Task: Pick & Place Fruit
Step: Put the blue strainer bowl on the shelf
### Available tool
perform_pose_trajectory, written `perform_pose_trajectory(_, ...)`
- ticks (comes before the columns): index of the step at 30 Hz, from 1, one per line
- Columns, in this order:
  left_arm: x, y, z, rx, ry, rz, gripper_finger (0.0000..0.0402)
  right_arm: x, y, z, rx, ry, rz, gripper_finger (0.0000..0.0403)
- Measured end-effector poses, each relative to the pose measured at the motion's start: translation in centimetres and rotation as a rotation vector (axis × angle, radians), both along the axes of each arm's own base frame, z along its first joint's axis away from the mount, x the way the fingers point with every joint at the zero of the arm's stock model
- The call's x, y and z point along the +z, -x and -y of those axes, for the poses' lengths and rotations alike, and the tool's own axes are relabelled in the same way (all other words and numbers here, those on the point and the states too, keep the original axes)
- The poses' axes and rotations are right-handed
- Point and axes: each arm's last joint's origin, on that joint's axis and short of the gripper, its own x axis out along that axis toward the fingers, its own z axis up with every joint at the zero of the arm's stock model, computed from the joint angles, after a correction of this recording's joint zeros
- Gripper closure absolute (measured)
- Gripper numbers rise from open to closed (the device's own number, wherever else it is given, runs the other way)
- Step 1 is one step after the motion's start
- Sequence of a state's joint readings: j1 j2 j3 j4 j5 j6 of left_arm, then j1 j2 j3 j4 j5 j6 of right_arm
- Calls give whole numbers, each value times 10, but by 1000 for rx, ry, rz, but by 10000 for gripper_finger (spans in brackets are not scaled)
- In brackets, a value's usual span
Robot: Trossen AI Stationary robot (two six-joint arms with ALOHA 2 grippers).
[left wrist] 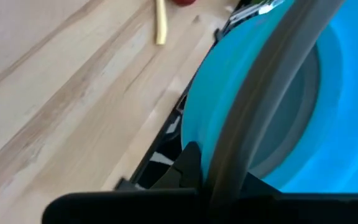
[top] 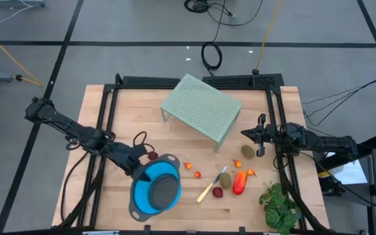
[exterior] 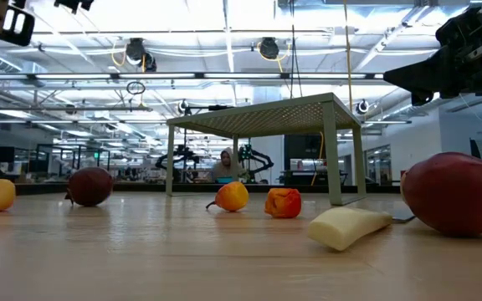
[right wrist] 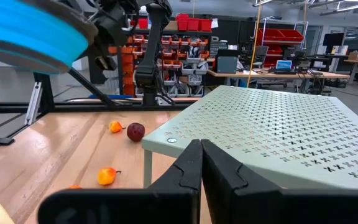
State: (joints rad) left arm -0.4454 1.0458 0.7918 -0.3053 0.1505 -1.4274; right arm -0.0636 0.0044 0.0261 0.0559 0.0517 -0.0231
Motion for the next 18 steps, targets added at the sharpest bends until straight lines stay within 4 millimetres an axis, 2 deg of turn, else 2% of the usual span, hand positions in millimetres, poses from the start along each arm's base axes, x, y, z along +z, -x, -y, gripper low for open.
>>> perform_pose_trajectory(11, 2, -2, -1, 29, -24, 35, 401, 0, 0, 0, 0, 0, 0, 403)
perform_pose_trajectory(18, 1, -3, -4, 50, -187, 123, 401, 0, 0, 0, 0, 0, 0, 403)
